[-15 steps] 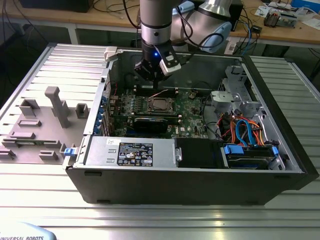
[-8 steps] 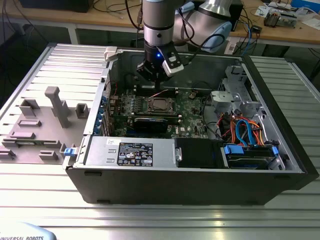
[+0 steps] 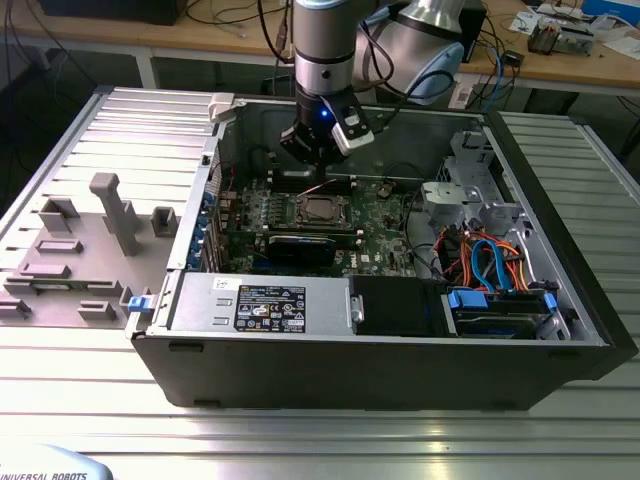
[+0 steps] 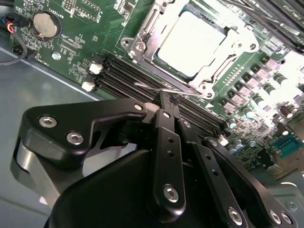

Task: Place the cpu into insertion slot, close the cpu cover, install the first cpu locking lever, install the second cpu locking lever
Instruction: 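Install the first cpu locking lever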

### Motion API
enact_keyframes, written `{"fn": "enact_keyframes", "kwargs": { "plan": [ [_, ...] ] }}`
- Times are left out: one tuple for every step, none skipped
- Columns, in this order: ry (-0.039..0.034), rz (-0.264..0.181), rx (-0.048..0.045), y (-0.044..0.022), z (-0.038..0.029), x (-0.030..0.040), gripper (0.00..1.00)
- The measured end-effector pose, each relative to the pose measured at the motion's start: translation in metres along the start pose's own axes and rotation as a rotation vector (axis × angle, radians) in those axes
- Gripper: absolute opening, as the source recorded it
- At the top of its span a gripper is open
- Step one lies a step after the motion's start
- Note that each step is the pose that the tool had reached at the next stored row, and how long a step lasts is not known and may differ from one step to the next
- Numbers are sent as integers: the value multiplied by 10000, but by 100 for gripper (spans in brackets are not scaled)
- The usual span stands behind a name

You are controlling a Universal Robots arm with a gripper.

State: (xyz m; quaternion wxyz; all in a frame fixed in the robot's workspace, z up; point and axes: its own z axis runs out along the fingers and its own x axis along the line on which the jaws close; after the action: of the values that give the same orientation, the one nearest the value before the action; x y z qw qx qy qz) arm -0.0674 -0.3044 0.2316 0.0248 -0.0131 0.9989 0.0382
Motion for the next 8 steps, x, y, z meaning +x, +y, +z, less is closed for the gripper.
{"fn": "enact_keyframes", "kwargs": {
  "plan": [
    [0,-3,3,4,5,-7,11],
    [1,-5,6,6,14,-14,11],
    [0,-6,7,6,19,-18,11],
    [1,-8,9,6,23,-21,11],
    [2,-8,13,5,29,-26,11],
    [2,-9,13,5,33,-29,11],
    [1,-11,12,5,38,-35,11],
    [2,-15,13,4,40,-40,11]
  ]
}}
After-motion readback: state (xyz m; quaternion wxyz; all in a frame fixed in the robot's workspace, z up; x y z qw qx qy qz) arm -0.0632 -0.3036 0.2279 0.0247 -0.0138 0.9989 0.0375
